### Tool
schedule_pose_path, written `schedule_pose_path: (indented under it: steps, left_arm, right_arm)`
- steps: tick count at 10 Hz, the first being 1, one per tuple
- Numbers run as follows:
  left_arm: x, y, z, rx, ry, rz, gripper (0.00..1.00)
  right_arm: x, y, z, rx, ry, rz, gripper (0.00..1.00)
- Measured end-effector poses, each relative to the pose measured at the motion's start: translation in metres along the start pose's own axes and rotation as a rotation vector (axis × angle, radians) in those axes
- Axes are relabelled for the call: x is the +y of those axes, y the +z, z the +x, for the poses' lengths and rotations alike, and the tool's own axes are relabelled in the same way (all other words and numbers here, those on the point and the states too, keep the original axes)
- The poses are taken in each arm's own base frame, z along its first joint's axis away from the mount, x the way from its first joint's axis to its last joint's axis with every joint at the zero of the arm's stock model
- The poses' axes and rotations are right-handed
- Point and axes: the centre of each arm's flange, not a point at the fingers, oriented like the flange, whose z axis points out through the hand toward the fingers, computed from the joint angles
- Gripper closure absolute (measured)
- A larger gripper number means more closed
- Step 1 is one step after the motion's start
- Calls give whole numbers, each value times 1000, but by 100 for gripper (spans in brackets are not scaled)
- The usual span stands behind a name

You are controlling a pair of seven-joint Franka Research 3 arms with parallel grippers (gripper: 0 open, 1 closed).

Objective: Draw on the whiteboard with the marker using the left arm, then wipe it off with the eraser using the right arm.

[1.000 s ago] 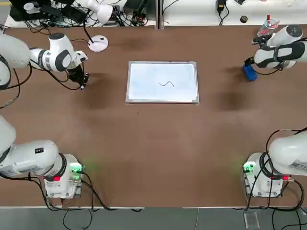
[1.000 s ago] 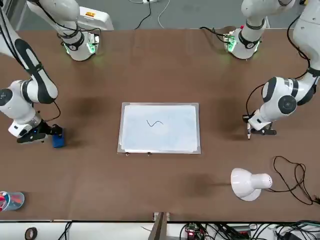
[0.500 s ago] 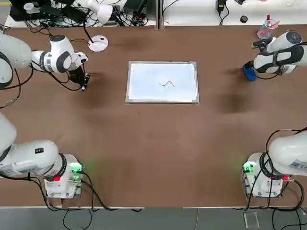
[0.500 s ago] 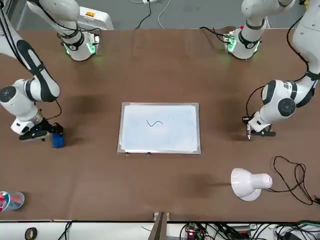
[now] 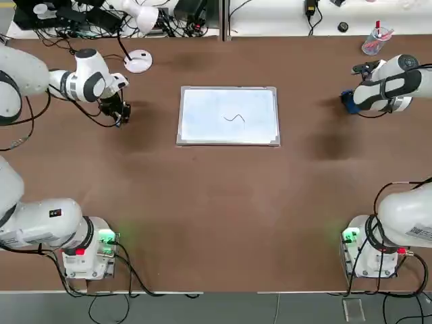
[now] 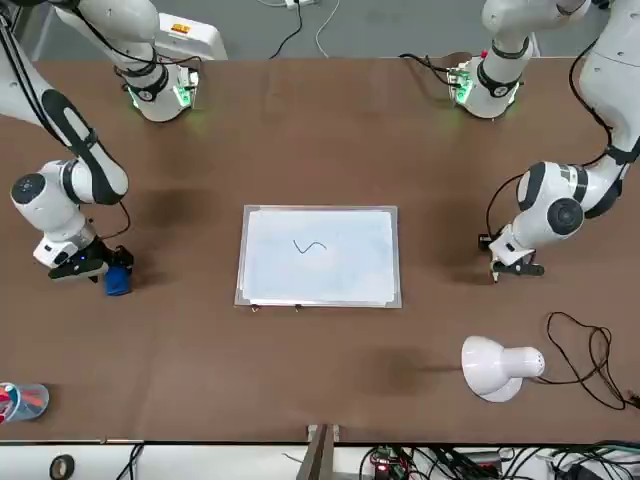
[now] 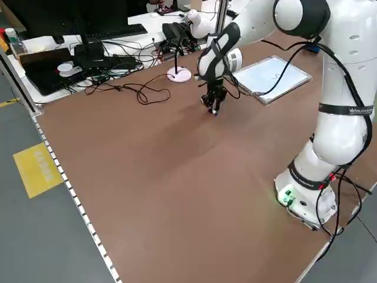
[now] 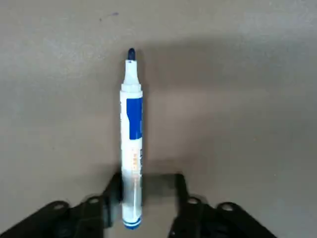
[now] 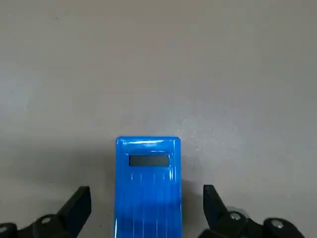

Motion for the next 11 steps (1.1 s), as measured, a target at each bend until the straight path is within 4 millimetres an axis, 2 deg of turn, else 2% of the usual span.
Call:
schedule_pose_path:
  steps: [1, 5, 7, 8, 9, 10, 11]
  left_arm:
    - [0, -1, 1, 2, -2, 0, 34]
    - [-3, -16, 13, 37, -7, 2, 0]
    - [-5, -31, 22, 37, -11, 10, 0]
    - [-6, -47, 27, 23, -13, 21, 0]
    - [-7, -69, 34, 6, -14, 35, 0]
    - [-5, -97, 40, -8, -15, 52, 0]
    - [-3, -129, 45, -14, -16, 69, 0]
  right_arm:
    - [0, 0, 0, 3, 0, -1, 0]
    - [-1, 3, -6, 20, 3, -6, 0]
    - [1, 7, -9, 27, 3, -9, 0]
    - [2, 8, -10, 28, 4, -10, 4]
    - [2, 8, -10, 27, 4, -11, 6]
    - [2, 8, -10, 27, 3, -11, 11]
    - [2, 8, -10, 27, 3, -11, 22]
